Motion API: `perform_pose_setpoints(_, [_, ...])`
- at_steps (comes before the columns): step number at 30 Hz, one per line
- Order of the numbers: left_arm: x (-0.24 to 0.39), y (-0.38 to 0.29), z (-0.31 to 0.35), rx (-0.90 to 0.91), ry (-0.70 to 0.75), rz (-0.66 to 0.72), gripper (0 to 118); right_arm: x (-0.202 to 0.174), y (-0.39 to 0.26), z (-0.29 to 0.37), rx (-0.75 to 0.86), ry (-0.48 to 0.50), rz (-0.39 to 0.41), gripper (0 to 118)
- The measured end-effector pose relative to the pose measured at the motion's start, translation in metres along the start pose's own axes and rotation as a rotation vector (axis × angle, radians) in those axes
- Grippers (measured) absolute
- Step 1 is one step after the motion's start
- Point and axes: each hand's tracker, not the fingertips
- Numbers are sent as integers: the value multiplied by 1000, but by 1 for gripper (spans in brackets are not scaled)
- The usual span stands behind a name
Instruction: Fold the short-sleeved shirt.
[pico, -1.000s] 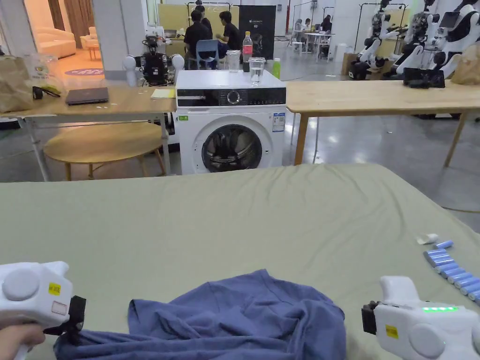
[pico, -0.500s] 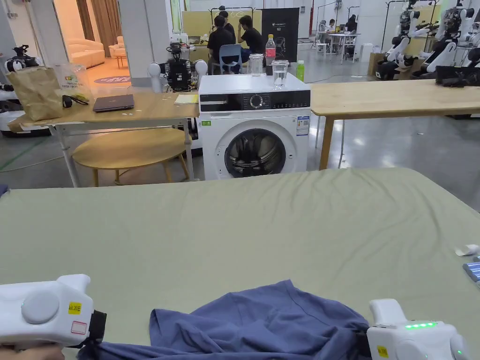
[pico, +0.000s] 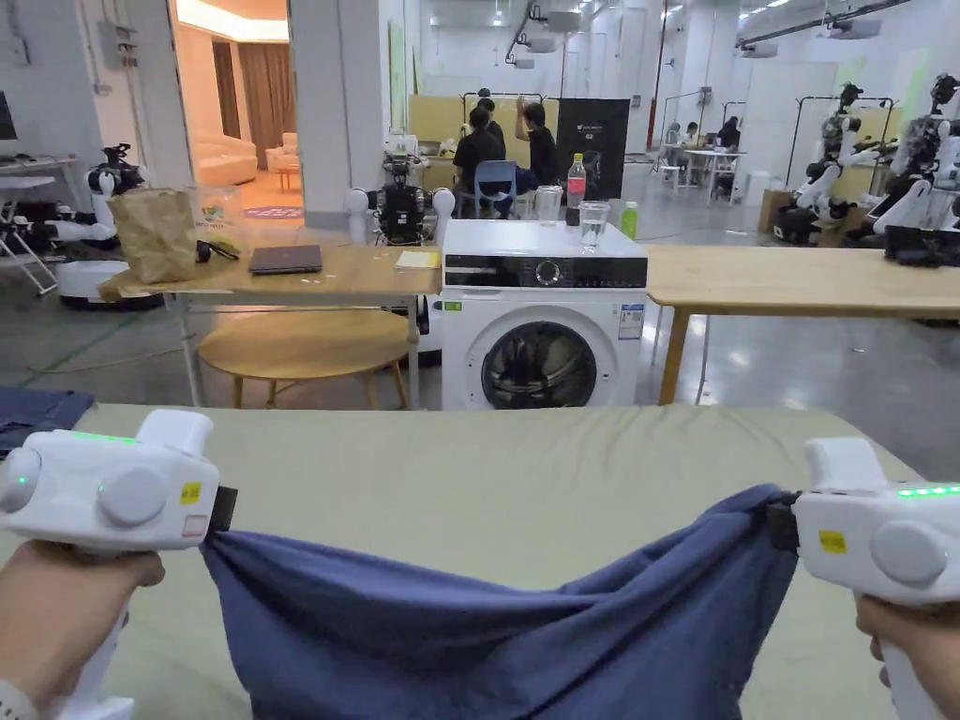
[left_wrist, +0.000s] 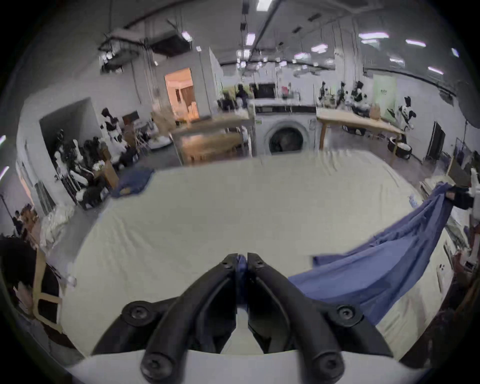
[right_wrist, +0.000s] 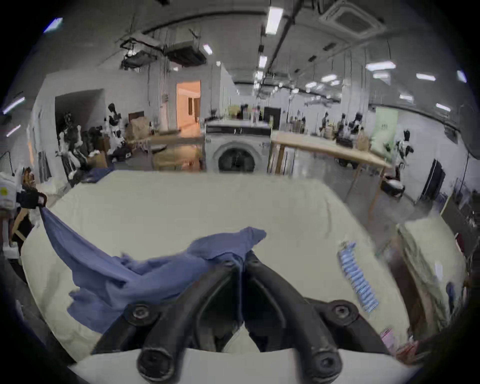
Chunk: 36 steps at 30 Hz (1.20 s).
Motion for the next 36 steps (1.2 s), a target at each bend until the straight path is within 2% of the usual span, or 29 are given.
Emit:
perform_pose_setpoints(4, [-19,42,40,128,74,12,0,8,59,35,146,-28,-40,0])
perform_pose_setpoints(9, [-40,105,72,268,107,70,0,12,137,72,310,-121,-54,0])
perform_pose_setpoints(12, [-52,148,86,345,135,84,0,14,180,83,363,-132,-83,0])
perform_pose_setpoints(18, [-53,197,85,435,182,57,0,4,220,71,411,-155,-52,0])
perform_pose_setpoints(23, [-53,173,38,388,178,61,0,1,186,25,380,-138,-82,0])
perform_pose_setpoints(28, [-39,104,-39,229,177,69,0,-5,102,-41,276,-151,-127,0])
perform_pose_setpoints(31, [-30,70,-65,179,176,78,0,-11,54,-66,192,-158,-127,0])
perform_pose_setpoints(36, [-28,25,-49,155,142,70,0,-2,3,-55,156,-155,-112,0])
